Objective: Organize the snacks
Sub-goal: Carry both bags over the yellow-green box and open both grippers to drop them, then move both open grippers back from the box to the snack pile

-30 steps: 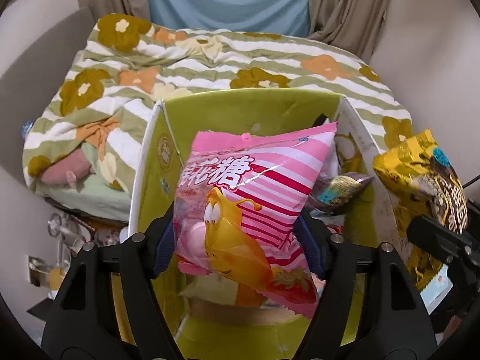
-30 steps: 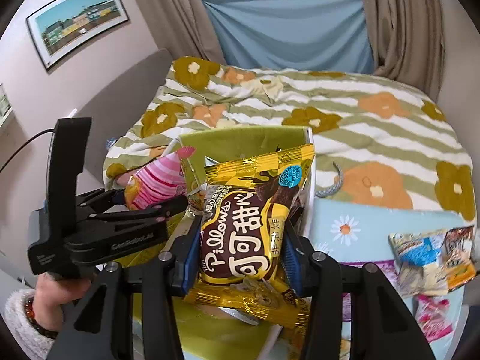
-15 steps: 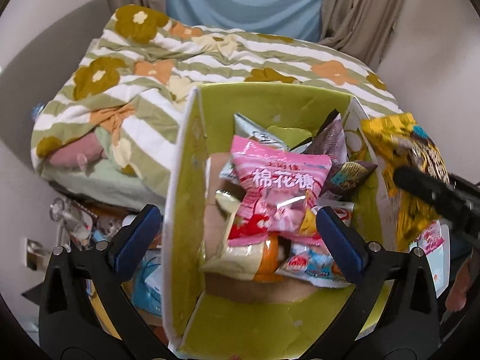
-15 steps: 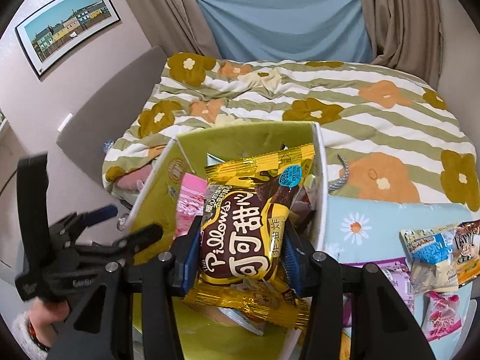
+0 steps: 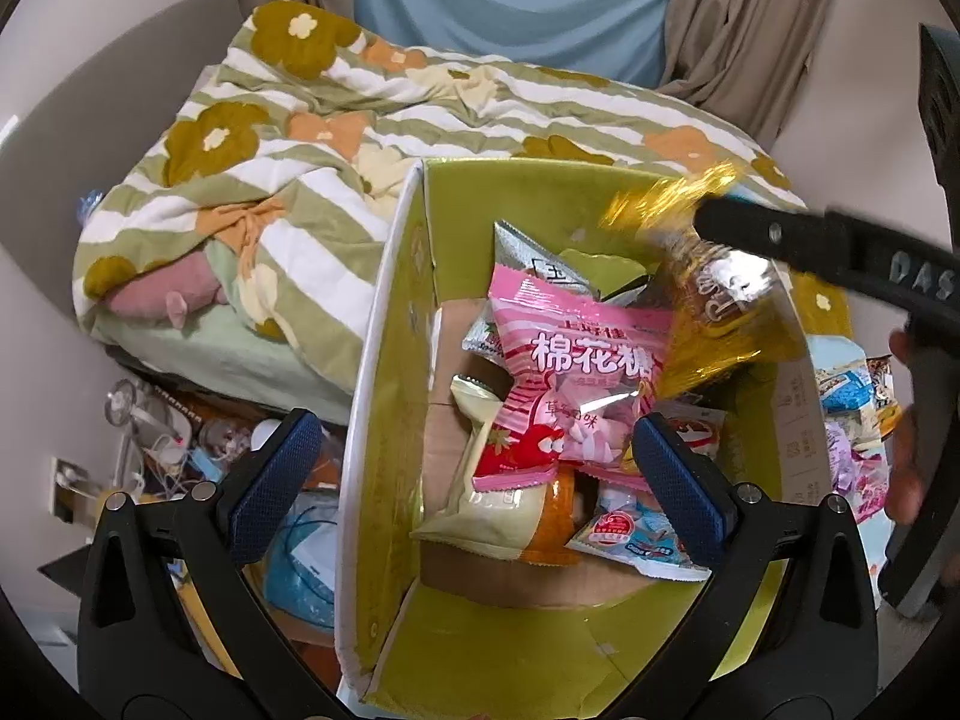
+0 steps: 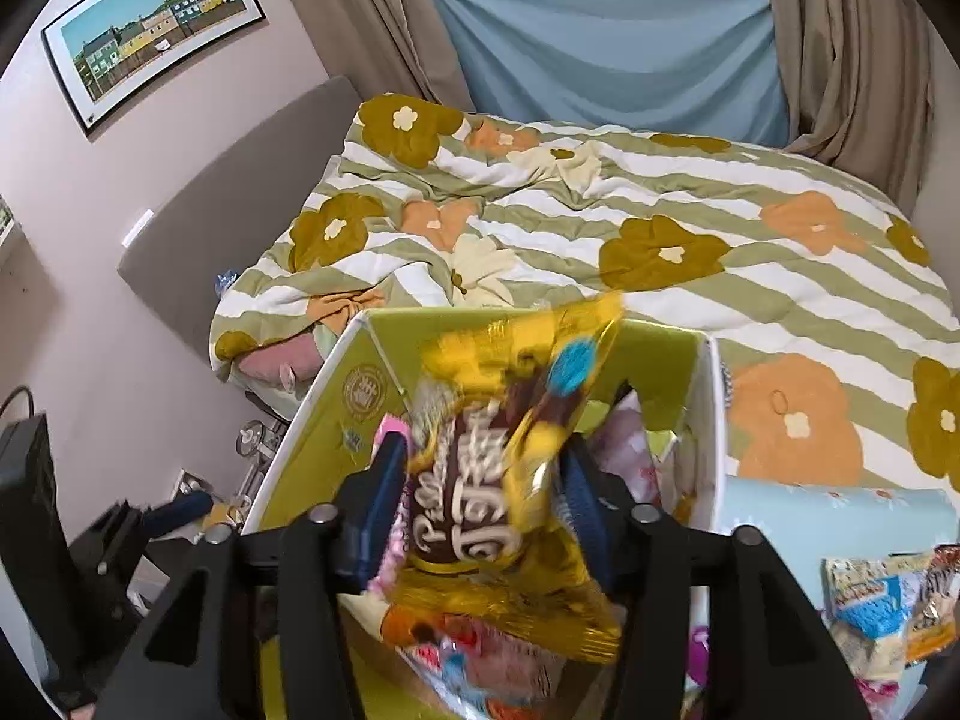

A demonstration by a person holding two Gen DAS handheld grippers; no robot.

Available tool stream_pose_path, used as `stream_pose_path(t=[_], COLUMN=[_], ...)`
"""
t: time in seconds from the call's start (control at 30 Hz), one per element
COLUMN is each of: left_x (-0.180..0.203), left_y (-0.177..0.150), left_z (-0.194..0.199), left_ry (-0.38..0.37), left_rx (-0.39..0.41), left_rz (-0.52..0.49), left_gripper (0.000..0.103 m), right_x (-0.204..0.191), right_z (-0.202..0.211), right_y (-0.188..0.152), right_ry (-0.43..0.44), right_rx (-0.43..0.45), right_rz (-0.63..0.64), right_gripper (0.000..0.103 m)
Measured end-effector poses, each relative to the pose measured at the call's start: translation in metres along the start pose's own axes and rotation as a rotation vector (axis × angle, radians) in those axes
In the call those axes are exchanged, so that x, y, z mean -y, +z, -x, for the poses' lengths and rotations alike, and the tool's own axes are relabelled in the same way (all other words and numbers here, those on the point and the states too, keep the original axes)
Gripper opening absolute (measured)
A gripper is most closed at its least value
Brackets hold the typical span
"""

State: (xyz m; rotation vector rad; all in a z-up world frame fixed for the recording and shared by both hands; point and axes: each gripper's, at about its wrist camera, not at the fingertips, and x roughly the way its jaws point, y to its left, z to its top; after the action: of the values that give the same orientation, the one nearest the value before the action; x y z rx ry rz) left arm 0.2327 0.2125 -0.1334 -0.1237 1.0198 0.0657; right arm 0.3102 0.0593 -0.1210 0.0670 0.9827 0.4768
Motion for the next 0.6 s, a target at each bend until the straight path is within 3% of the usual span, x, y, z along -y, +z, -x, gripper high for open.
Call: stream_pose_path(t=[0.03,0.1,0.37,0.6], left_x=[0.000,0.000,0.005,0.013], left_y=[-0.001,-0.003,-0.007,0.003], left_z=[-0.002,-0.004,0.000,0.043], left_ry=[0.001,0.003,0.005,0.024], left_rx=[-0.003,-0.011,-0.014,0.063], left_rz=[0.000,0.003,0.007,0.002], left_gripper=[0.103,0.103,0.103,0.103], right_x=[0.000,0.004,0.006,0.002], right_z=[-0.002,-0.001,0.019,0.056], right_y=[0.002,0.001,-0.012,-0.019], right_ry=[0.005,0.020,0.009,0.023], right_rx=[0.002,0.022,0.033,0.078], right_rz=[-0.006,-0.017,0.011,0.016], right_gripper=[0.089,0.103,0.103,0.103])
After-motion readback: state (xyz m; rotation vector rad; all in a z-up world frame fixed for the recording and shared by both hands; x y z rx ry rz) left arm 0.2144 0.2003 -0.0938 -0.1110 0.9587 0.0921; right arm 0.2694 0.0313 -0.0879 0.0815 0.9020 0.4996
